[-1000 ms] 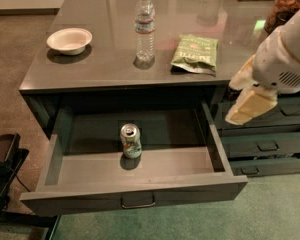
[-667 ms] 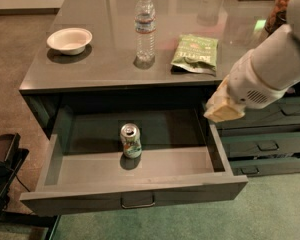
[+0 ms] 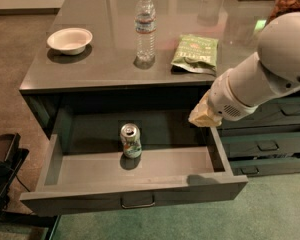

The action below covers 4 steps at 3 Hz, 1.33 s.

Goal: Pick 7up can from top drawer and place on counter

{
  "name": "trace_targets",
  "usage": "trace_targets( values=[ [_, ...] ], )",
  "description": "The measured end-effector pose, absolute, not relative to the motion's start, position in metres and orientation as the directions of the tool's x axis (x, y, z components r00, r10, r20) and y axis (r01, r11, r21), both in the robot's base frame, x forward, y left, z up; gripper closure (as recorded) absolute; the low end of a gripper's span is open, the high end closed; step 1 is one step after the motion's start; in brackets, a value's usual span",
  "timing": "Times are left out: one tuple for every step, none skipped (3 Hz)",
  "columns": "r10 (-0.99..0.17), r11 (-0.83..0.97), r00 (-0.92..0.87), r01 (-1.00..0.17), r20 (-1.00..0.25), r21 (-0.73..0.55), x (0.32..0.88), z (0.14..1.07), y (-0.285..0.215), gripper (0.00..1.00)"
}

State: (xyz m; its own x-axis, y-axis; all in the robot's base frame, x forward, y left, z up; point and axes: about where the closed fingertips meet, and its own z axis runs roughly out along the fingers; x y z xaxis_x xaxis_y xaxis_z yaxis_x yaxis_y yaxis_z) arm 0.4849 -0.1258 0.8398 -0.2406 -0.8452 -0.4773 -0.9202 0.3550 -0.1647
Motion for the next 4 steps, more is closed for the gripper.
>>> trace_targets(
  values=[
    [-0.845,0.355,-0.241,-0.92,-0.477,-0.165,0.485,0.84,-0.126,1.0],
    [-0.838,0.36,-0.248,-0.921,-0.486,-0.152,0.484,0.826,-0.127,1.0],
    [-0.807,0.363,-0.247,-0.924,-0.536,-0.121,0.487,0.788,-0.114,1.0],
    [-0.751,0.375,-0.226,-0.919,-0.621,-0.119,0.5,0.754,-0.09,1.0]
  ],
)
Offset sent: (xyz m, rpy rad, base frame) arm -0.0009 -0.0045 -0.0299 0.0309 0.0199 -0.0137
